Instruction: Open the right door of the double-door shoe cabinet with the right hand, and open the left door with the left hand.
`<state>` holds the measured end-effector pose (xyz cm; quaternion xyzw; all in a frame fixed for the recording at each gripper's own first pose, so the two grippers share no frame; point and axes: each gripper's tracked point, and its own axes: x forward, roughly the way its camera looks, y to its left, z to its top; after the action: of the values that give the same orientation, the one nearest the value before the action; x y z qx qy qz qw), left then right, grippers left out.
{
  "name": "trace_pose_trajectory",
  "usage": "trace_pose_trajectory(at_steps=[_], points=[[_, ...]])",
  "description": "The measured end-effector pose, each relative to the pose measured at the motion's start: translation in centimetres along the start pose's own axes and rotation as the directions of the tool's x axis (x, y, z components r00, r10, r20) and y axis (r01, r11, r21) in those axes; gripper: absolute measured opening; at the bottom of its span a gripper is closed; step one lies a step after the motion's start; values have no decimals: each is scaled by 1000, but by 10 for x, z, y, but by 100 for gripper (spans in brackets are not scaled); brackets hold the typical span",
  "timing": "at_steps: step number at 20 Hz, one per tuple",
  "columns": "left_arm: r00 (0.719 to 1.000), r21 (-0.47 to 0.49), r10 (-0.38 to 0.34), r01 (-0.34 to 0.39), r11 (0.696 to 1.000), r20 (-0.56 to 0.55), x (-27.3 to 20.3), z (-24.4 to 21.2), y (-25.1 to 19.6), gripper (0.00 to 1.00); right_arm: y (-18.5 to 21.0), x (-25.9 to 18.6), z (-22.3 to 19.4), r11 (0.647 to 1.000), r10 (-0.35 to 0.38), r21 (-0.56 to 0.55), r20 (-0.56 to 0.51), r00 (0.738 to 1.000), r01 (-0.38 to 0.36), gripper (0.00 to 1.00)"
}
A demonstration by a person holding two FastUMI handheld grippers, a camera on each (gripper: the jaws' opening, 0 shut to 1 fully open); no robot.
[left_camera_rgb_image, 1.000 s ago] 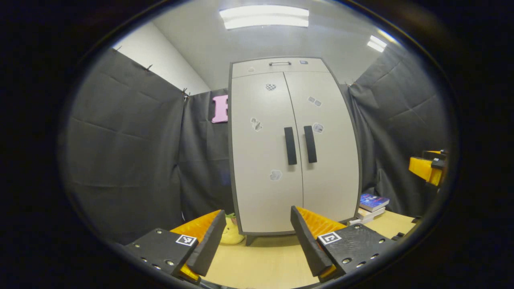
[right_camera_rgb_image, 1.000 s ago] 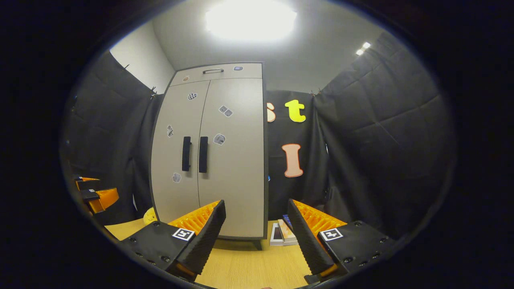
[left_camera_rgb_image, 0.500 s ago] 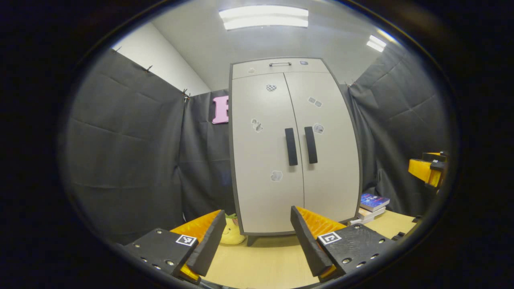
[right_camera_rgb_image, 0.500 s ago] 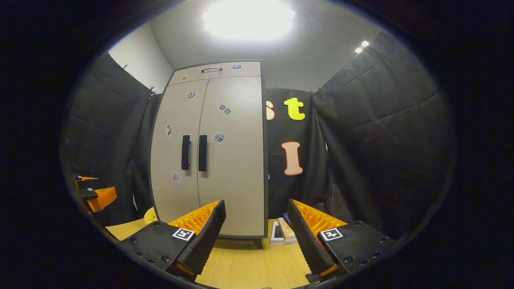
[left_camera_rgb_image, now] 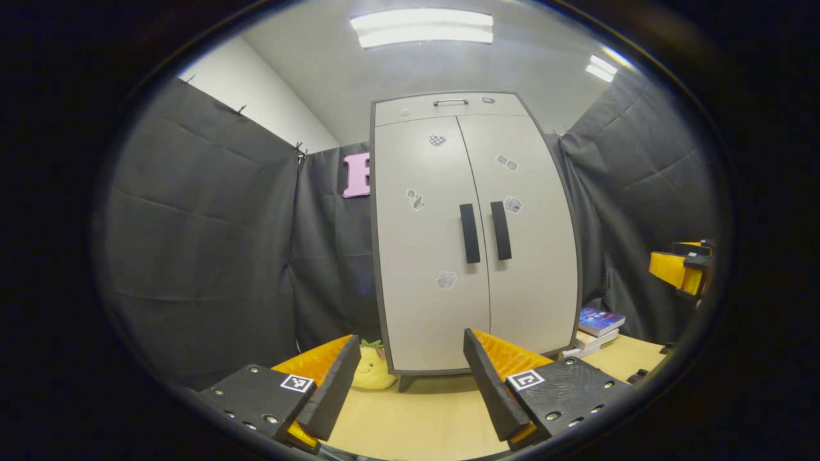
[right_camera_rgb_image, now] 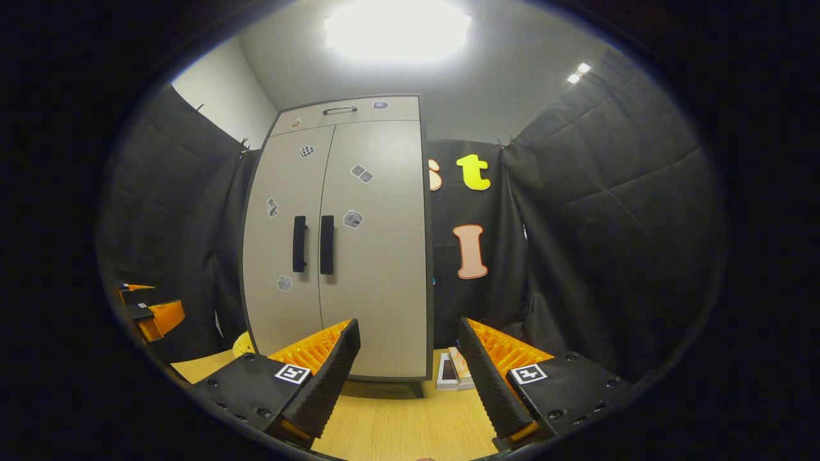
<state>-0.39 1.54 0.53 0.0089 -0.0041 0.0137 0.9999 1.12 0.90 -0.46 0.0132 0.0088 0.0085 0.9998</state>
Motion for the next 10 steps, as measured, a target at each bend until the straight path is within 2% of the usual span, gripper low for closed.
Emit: trace_pose_trajectory(at_steps=[10], points=[[999,29,52,-52,998,1,-3,-2,22,93,15,45,18,999,42,-23,9,999,-42,97]])
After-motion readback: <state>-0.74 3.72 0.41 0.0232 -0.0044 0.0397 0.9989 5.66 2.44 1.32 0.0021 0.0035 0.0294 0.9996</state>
